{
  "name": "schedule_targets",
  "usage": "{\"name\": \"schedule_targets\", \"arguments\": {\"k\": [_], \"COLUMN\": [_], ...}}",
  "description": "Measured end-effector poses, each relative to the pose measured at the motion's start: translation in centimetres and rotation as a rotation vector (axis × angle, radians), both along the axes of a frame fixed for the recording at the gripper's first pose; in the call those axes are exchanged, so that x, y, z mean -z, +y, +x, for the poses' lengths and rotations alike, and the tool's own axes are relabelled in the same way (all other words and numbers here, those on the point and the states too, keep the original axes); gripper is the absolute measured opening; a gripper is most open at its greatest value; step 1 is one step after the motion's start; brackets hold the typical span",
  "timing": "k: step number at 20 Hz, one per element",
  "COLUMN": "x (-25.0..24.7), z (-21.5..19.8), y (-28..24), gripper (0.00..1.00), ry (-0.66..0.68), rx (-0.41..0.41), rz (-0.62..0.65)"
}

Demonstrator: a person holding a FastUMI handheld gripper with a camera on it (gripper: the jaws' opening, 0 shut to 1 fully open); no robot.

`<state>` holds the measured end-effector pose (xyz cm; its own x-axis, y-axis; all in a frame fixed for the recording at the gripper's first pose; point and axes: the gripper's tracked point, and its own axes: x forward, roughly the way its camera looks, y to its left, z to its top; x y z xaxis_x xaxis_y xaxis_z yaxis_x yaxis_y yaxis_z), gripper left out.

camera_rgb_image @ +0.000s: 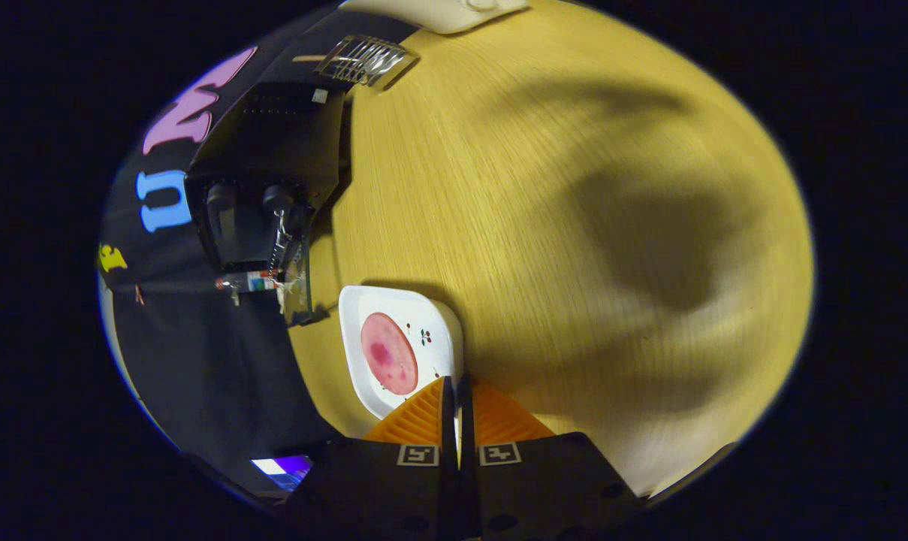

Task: Open the toaster oven, put the food inside, and close the toaster oven door.

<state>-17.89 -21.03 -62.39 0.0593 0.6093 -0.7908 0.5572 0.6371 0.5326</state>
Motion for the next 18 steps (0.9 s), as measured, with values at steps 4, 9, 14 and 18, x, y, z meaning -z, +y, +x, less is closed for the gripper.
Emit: {"name": "schedule_targets", "arguments": {"k": [4,9,14,18], "x": [0.2,-0.4,-4.7,-7.9], "z": [-0.3,-0.7,0.1,2.8], "y": [-0.2,0.9,3.3,6.8], "gripper": [0.05,0.05,0.05,0.05], "ry": [-0.040,-0.057,-0.105,-0.169], "rx": [0.104,0.160,0.227,0.319], "rz": [0.064,0.053,0.032,0.010]}}
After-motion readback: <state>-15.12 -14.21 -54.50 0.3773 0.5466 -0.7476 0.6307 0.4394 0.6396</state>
